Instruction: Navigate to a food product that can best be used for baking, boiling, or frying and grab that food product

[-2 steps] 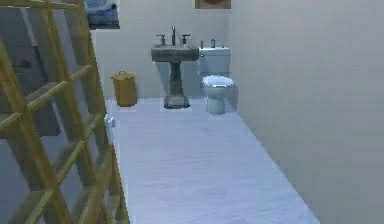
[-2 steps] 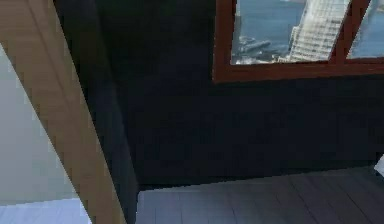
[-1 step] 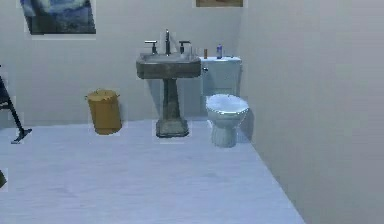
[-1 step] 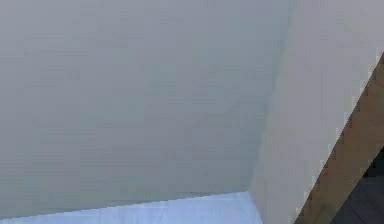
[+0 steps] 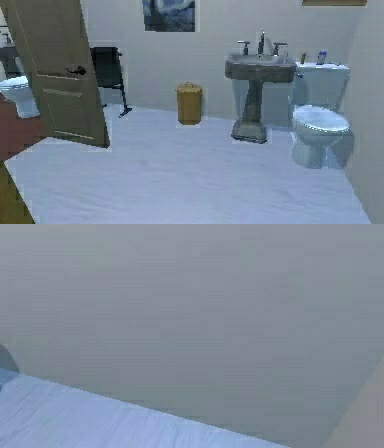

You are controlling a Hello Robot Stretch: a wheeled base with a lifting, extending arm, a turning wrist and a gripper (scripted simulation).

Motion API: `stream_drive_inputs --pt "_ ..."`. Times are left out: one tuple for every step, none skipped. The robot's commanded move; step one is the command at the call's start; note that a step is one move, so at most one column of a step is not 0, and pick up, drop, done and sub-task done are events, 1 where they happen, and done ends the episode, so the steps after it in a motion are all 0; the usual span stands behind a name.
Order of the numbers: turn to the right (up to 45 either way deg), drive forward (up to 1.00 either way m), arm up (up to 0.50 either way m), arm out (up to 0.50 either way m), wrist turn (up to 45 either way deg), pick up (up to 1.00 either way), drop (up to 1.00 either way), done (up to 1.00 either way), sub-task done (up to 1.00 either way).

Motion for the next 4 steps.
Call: stream_drive_inputs --pt "0.0 0.65 0.0 0.0 0.0 0.0 0.0 0.0 0.0" --pt "-45.0 0.0 0.0 0.0 0.0 0.0 0.0 0.0 0.0" --pt "-12.0 0.0 0.0 0.0 0.0 0.0 0.0 0.0 0.0" --pt "-3.0 0.0 0.0 0.0 0.0 0.0 0.0 0.0 0.0"
